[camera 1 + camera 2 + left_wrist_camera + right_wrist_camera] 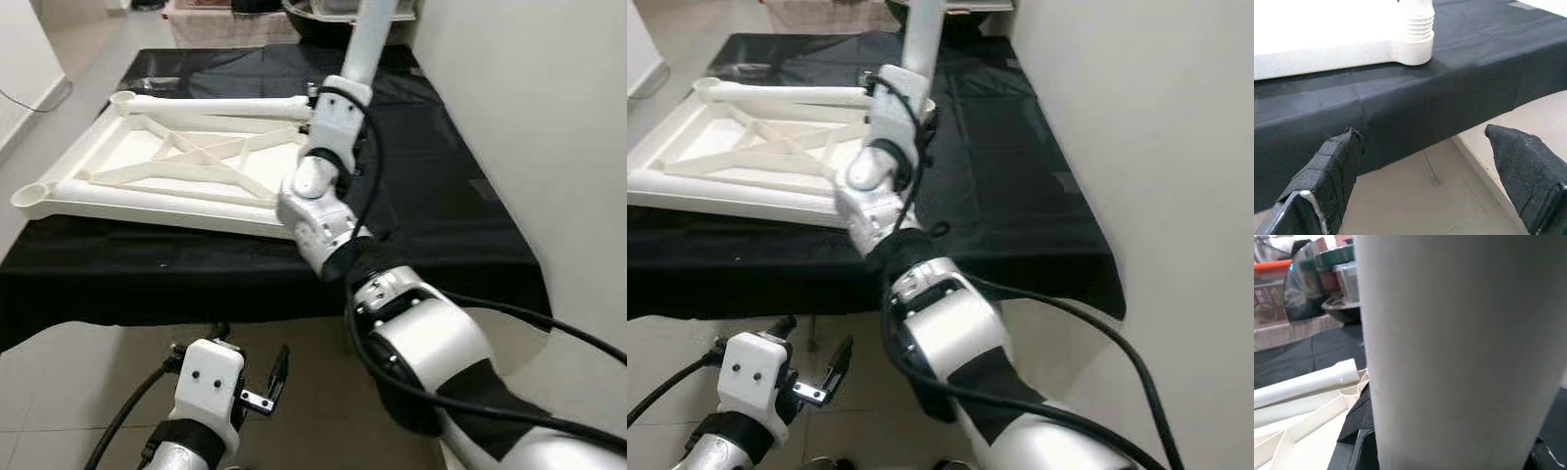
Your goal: Building children table
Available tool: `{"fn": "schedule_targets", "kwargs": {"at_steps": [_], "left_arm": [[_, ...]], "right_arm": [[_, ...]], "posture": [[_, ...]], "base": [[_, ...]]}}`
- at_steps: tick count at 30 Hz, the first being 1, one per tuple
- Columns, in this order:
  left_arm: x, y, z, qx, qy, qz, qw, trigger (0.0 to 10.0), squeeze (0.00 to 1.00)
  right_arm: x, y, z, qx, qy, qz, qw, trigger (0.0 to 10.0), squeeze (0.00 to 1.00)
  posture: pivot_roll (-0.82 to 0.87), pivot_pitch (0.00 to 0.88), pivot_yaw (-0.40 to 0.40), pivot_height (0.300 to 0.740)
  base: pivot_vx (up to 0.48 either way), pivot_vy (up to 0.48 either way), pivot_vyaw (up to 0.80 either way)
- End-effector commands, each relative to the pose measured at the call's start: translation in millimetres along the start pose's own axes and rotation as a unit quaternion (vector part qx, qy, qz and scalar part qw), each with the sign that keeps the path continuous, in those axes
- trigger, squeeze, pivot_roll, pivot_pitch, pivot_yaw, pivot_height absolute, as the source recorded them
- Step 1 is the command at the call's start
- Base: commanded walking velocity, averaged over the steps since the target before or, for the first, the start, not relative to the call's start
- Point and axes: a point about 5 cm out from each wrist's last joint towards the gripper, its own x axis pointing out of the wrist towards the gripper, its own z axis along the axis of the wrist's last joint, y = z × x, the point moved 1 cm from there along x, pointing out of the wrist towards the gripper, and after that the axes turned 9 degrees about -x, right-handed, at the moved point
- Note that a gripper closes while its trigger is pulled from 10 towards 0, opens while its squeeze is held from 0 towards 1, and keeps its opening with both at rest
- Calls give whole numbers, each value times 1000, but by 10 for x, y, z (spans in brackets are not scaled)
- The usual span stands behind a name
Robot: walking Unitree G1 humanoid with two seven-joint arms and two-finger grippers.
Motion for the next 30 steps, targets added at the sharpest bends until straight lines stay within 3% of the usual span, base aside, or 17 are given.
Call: {"fn": "schedule_targets", "kwargs": {"at_steps": [1, 8, 10, 13, 17, 19, 21, 30], "left_arm": [[-1, 4, -66, 2, 12, 4, 1000, 10000, 0], [14, -4, -70, 0, 10, 2, 1000, 10000, 0], [18, -9, -76, 1, 10, 1, 1000, 10000, 0], [19, -12, -82, 2, 10, 0, 1000, 10000, 0], [23, -13, -85, 1, 10, 0, 1000, 10000, 0], [32, -15, -89, 1, 9, 1, 1000, 10000, 0], [36, -17, -88, 0, 7, 2, 1000, 10000, 0], [42, -17, -91, 0, 6, 3, 1000, 10000, 0]], "right_arm": [[-66, -48, -394, -45, 49, 1, 998, 10000, 0], [-162, -1, -407, -64, 17, 14, 998, 10000, 0], [-235, 98, -301, -74, -32, 48, 996, 10000, 0], [-292, 195, -223, -84, -62, 92, 990, 10000, 0], [-292, 239, -182, -87, -66, 116, 987, 10000, 0], [-188, 227, -124, -84, -43, 117, 989, 10000, 0], [-82, 181, -155, -64, 16, 112, 992, 10000, 0], [61, 54, -306, -42, 115, 102, 987, 10000, 0]], "posture": [[98, 181, -44, 740], [92, 174, -43, 740], [92, 174, -43, 740], [88, 172, -44, 740], [86, 173, -46, 740], [84, 174, -51, 740], [84, 174, -51, 740], [88, 175, -57, 740]], "base": [[0, 0, 0], [0, 0, 0], [0, 0, 0], [0, 0, 0], [0, 0, 0], [0, 0, 0], [0, 0, 0], [0, 0, 0]]}}
